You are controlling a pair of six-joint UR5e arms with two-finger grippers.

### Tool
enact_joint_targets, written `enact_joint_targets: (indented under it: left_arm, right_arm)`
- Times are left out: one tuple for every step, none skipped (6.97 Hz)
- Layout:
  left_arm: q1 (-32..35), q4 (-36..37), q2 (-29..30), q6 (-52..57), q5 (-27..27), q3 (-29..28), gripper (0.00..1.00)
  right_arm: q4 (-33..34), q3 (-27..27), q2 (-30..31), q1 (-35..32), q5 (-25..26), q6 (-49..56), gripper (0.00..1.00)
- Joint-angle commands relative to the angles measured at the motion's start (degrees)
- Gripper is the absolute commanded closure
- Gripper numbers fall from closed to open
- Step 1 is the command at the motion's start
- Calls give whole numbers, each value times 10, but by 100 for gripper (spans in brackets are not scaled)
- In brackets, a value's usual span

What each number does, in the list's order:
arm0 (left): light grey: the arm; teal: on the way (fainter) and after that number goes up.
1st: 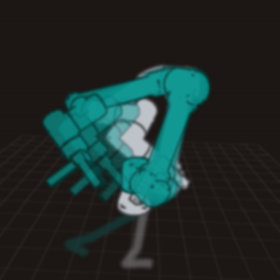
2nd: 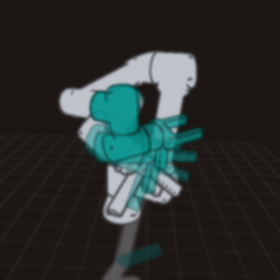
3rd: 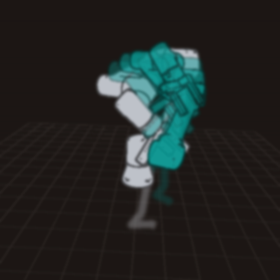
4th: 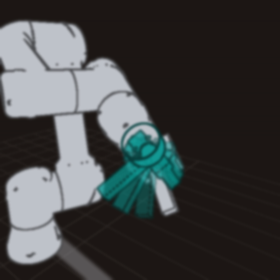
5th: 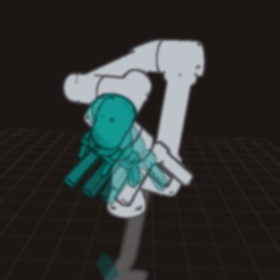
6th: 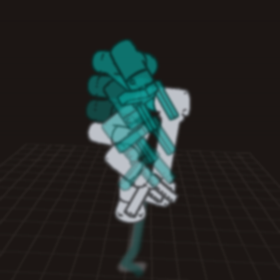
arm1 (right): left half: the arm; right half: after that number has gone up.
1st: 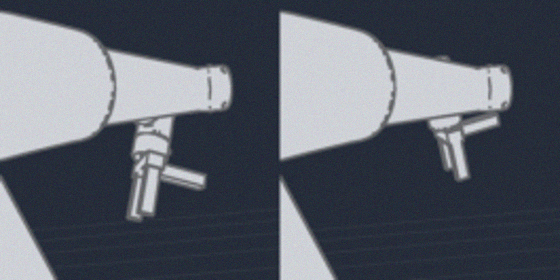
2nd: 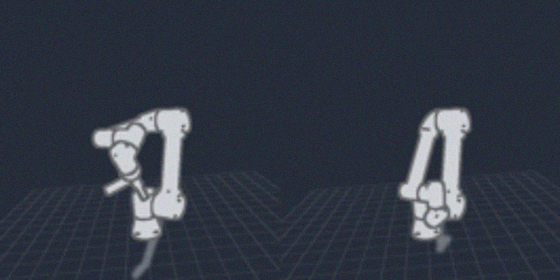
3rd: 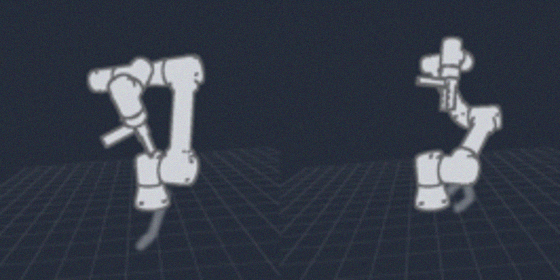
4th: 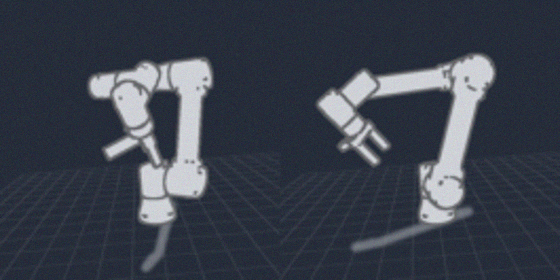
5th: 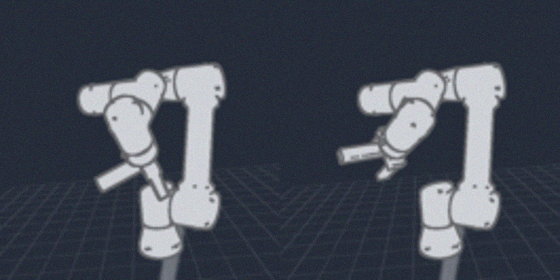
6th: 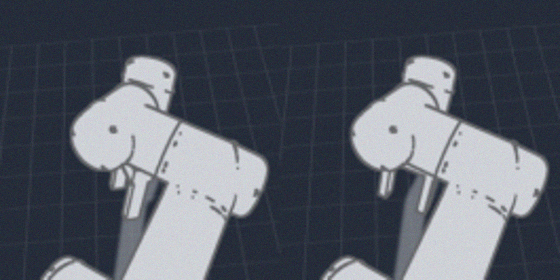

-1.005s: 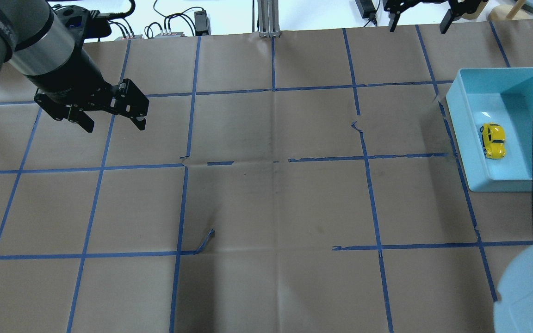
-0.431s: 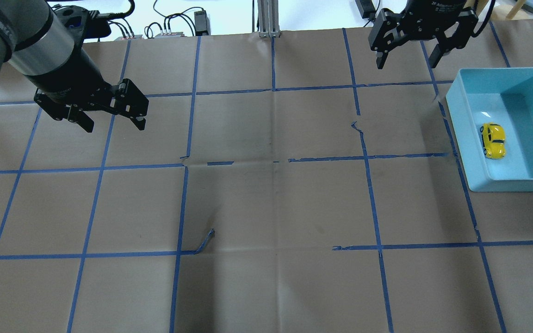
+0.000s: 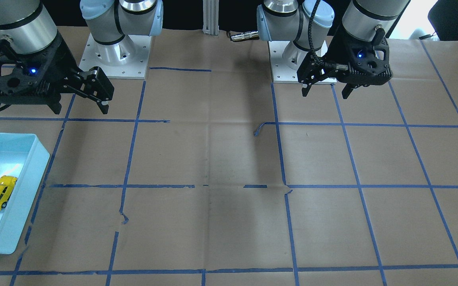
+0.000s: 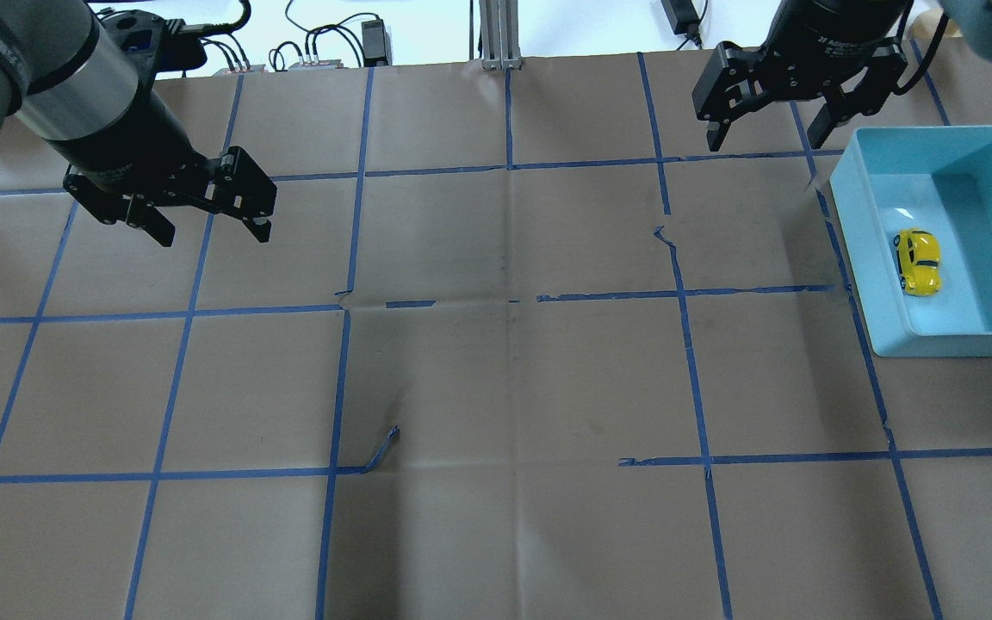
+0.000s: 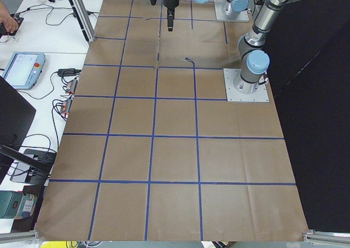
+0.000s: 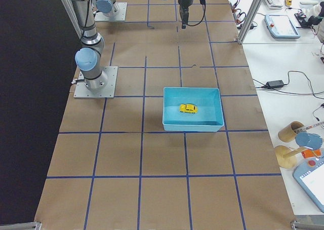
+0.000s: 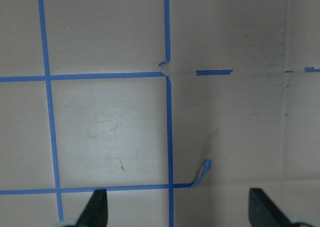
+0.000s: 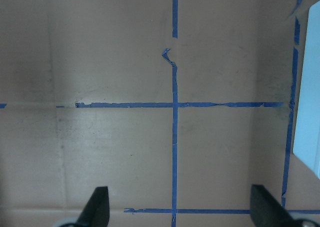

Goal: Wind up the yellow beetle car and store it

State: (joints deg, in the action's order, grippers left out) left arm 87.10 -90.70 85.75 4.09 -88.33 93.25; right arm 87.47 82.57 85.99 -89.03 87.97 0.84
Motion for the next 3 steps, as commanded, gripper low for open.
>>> enact_joint_targets:
  left_arm:
    - [0,0,-1,0,0,0,0]
    - [0,0,-1,0,0,0,0]
    - [0,0,-1,0,0,0,0]
  right_arm:
    - [14,49,32,0,-3,-1,0]
    - [41,60,33,-2,1,-2,0]
    - [42,48,30,-5,4,-4,0]
